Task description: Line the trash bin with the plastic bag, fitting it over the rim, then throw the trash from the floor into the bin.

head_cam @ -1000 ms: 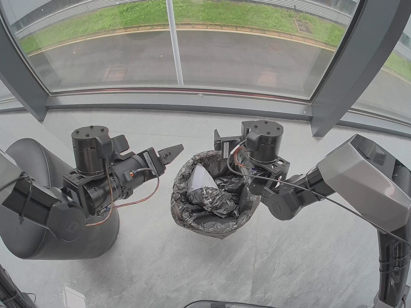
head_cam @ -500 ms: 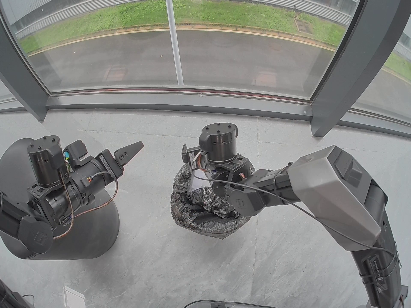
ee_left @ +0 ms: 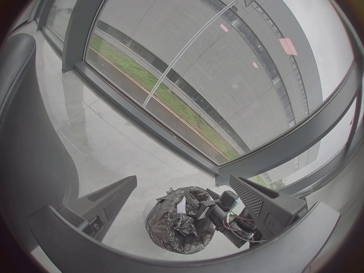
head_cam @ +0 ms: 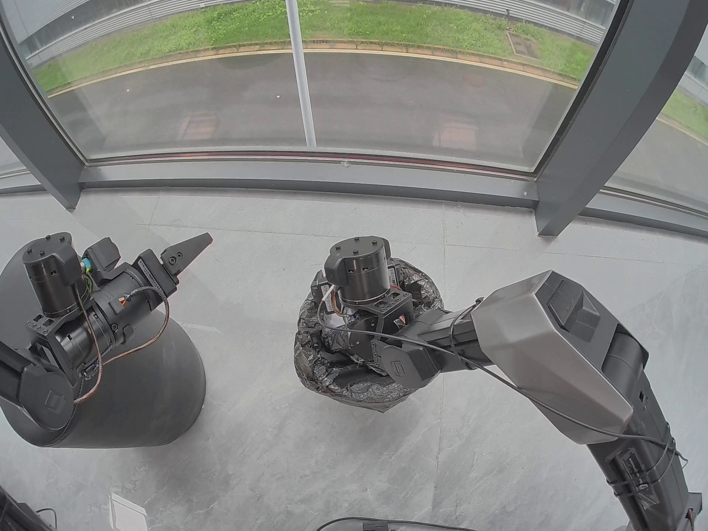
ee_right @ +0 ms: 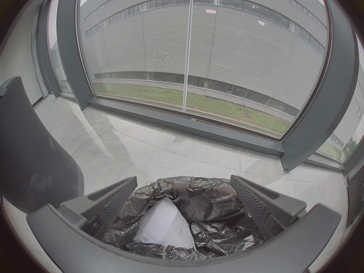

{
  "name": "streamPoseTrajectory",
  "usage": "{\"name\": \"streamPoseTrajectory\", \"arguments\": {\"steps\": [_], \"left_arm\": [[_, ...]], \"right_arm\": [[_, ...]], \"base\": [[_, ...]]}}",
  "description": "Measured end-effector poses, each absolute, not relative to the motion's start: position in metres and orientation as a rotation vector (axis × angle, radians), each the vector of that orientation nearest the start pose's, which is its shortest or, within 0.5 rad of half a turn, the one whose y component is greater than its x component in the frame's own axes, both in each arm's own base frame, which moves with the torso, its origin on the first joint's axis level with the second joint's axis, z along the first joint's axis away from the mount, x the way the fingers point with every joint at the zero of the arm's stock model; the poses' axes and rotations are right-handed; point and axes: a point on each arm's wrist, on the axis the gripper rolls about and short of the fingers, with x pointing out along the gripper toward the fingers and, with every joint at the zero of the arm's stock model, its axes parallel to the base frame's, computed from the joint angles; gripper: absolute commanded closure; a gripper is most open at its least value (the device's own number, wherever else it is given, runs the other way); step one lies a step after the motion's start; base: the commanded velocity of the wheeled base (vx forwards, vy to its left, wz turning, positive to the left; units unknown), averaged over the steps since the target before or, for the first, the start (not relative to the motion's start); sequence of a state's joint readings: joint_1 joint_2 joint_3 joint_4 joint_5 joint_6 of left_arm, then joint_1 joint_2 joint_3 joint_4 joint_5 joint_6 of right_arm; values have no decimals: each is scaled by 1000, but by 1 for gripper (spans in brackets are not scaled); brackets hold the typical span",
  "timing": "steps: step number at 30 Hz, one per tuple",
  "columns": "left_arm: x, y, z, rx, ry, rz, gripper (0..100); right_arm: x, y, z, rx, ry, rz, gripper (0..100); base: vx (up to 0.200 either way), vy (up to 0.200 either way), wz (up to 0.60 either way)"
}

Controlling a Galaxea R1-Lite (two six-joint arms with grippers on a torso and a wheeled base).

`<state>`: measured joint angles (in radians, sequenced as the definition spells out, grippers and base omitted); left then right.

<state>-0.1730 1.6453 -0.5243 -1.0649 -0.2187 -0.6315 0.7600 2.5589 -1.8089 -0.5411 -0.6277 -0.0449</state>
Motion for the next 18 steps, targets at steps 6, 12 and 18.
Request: {"name": "streamPoseTrajectory", "arguments": {"steps": [6, 12, 18], "left_arm": [[263, -49, 170, -625, 172, -354, 0], [263, -48, 170, -625, 173, -352, 0], [262, -48, 169, -626, 174, -350, 0]], "right_arm": [[376, 347, 73, -221, 207, 148, 0], [357, 338, 69, -250, 242, 164, 0], [351, 335, 76, -245, 224, 174, 0]], "base": [[0, 0, 0], [0, 0, 0], [0, 0, 0]]}}
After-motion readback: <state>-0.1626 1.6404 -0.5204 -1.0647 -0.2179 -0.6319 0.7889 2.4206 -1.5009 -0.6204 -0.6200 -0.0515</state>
